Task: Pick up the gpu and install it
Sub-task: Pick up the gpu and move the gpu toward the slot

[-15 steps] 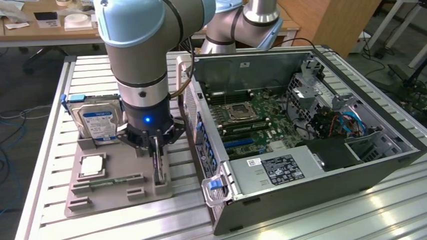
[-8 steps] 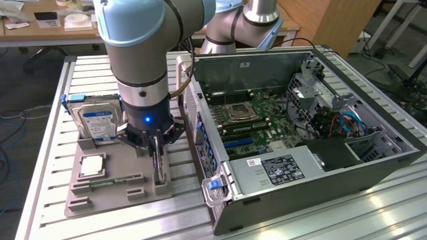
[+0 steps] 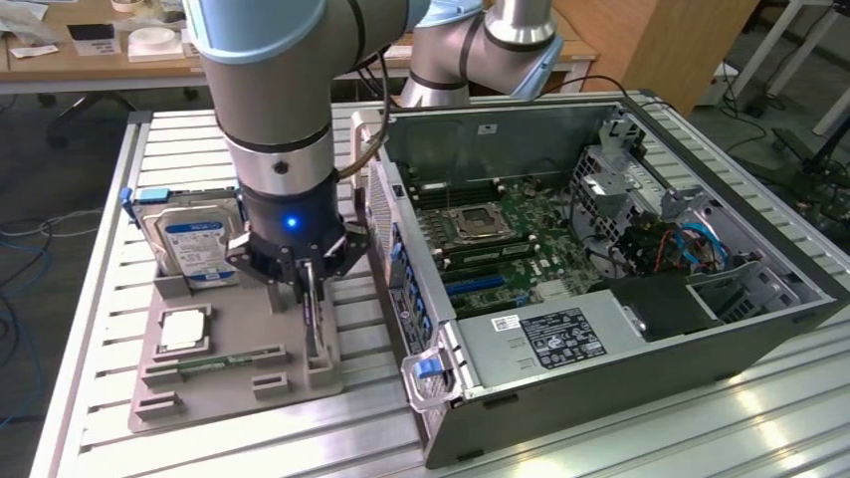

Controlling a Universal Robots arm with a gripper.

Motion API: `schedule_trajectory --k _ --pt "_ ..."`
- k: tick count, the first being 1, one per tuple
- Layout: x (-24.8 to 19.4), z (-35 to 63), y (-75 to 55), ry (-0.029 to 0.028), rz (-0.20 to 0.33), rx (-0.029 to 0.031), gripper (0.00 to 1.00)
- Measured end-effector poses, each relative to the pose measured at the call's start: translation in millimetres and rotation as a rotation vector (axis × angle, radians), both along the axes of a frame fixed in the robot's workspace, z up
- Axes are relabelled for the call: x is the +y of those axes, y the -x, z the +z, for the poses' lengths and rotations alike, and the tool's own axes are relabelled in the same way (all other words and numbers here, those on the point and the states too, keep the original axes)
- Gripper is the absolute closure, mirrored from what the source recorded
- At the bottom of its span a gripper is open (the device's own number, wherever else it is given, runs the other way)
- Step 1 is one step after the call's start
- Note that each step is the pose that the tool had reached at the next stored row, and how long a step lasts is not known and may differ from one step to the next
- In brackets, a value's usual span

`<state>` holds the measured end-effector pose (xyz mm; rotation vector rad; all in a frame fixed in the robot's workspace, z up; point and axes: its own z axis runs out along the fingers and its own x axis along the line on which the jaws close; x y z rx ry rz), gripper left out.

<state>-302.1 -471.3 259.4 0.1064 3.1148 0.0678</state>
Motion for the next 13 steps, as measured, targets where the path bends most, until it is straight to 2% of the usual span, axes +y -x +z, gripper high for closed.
schedule_trajectory --k 6,13 --pt "0.0 14.5 0.0 0.0 0.0 0.0 0.73" --pt "0.0 16.2 0.0 0.0002 0.0 0.0001 0.73"
